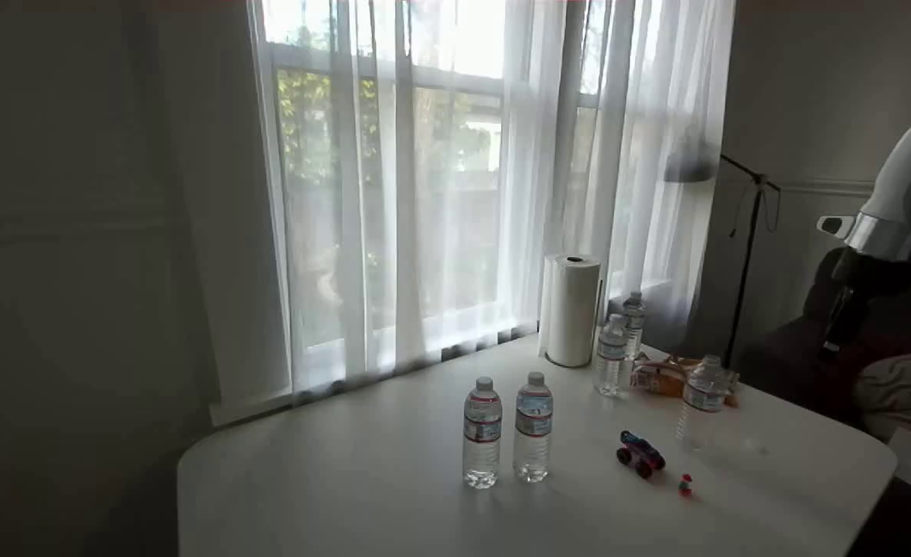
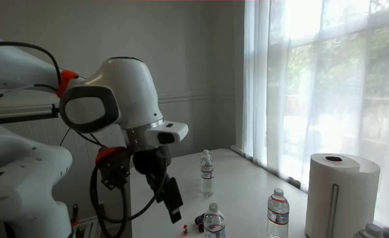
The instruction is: Cover the lid on the open bottle
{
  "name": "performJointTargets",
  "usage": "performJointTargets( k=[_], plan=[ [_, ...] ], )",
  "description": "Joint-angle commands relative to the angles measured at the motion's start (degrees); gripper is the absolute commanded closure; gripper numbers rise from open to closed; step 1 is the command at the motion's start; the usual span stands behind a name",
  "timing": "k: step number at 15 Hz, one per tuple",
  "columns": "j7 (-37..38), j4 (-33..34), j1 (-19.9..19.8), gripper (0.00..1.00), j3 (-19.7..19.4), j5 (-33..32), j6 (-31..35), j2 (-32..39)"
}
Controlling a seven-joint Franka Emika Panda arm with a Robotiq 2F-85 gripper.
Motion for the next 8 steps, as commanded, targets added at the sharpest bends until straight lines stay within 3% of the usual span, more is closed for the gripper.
performJointTargets(
  k=[1, 5, 8],
  plan=[
    [-0.3, -0.3, -0.4, 0.0, 0.4, 0.4, -0.2, 0.2],
    [-0.3, -0.7, -0.3, 0.0, 0.5, 0.4, -0.2, 0.6],
    [5.3, -0.1, -2.6, 0.0, 0.3, 0.3, 3.4, 5.3]
  ],
)
